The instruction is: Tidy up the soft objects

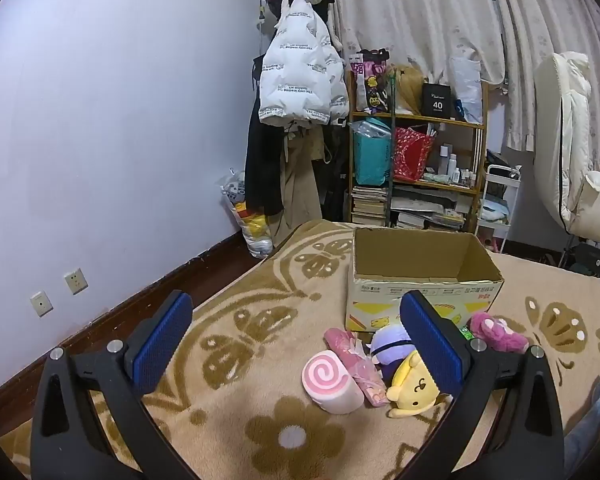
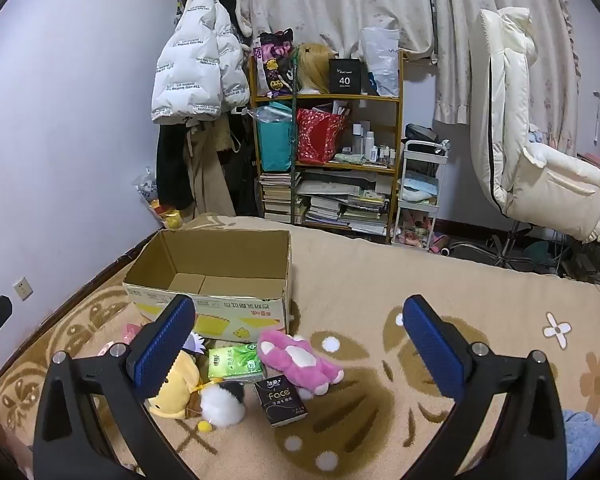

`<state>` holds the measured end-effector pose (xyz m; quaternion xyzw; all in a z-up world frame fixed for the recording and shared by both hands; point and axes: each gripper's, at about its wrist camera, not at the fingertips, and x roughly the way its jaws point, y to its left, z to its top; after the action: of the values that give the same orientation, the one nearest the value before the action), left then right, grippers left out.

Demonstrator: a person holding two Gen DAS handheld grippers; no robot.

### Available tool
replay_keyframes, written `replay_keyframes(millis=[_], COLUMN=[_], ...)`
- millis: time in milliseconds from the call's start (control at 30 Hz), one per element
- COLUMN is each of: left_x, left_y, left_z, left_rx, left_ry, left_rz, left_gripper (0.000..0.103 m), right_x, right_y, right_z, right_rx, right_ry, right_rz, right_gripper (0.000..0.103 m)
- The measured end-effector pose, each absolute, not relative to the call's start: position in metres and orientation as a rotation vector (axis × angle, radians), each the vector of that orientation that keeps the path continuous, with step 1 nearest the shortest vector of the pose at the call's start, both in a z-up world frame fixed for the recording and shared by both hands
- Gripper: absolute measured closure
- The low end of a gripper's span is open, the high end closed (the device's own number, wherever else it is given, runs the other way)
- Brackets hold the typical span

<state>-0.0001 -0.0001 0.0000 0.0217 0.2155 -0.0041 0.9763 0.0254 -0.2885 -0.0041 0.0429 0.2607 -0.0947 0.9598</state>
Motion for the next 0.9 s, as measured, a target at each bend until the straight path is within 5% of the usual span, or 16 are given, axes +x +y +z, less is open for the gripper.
replay_keyframes(millis=[900], left_x=[0.0011], left_y=[-0.0025], left_z=[-0.0054], left_rx=[0.055], left_ry=[0.433], left_rz=[-0.006], left_gripper=[0.000], right_x=[0.0245], right_y=[-0.2900], right_z=[-0.0025], right_rx=[0.092], right_ry=[0.524], right_rz=[-0.192], right_gripper=[0.000])
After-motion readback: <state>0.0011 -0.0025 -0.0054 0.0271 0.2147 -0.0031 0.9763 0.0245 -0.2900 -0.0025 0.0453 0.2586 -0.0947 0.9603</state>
